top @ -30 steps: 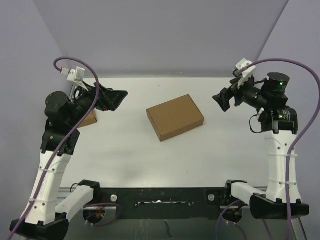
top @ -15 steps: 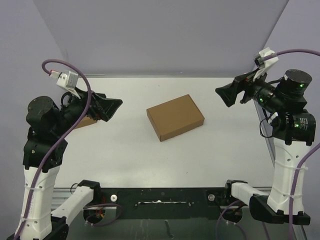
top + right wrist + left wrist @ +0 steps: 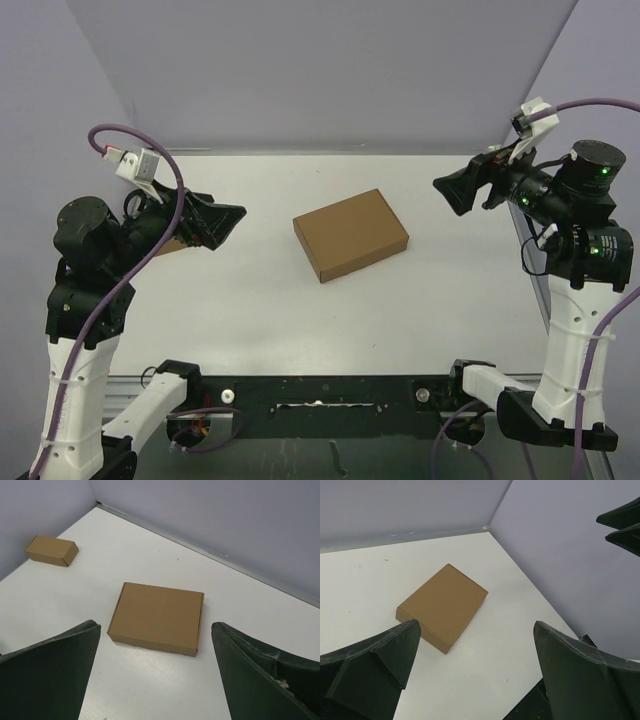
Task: Fold the paper box
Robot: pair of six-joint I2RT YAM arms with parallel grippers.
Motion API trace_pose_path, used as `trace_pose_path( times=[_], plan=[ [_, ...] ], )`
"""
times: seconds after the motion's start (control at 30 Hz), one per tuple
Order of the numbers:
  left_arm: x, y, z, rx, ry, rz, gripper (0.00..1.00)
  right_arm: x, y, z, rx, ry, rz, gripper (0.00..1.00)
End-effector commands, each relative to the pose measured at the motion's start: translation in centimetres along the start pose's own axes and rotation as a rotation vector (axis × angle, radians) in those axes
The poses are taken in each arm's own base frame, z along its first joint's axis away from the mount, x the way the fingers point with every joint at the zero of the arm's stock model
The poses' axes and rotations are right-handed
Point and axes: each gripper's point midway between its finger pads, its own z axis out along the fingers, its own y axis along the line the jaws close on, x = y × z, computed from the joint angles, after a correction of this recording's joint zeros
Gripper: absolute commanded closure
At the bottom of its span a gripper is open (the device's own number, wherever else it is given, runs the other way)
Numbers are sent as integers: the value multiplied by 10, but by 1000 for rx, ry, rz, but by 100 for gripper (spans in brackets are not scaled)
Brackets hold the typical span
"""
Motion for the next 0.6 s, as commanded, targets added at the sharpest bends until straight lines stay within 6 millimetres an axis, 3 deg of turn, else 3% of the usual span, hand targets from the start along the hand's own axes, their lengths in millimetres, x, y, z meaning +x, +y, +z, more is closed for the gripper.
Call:
trace_pose_path(
  times=[0.0,0.57],
  plan=[
    [-7,-8,-2,38,-26,34,2,-10,5,-6,-11,-35,-32,2],
    [2,-2,5,45,-4,25,2,-7,3,-8,-15,-38,-40,2]
  ],
)
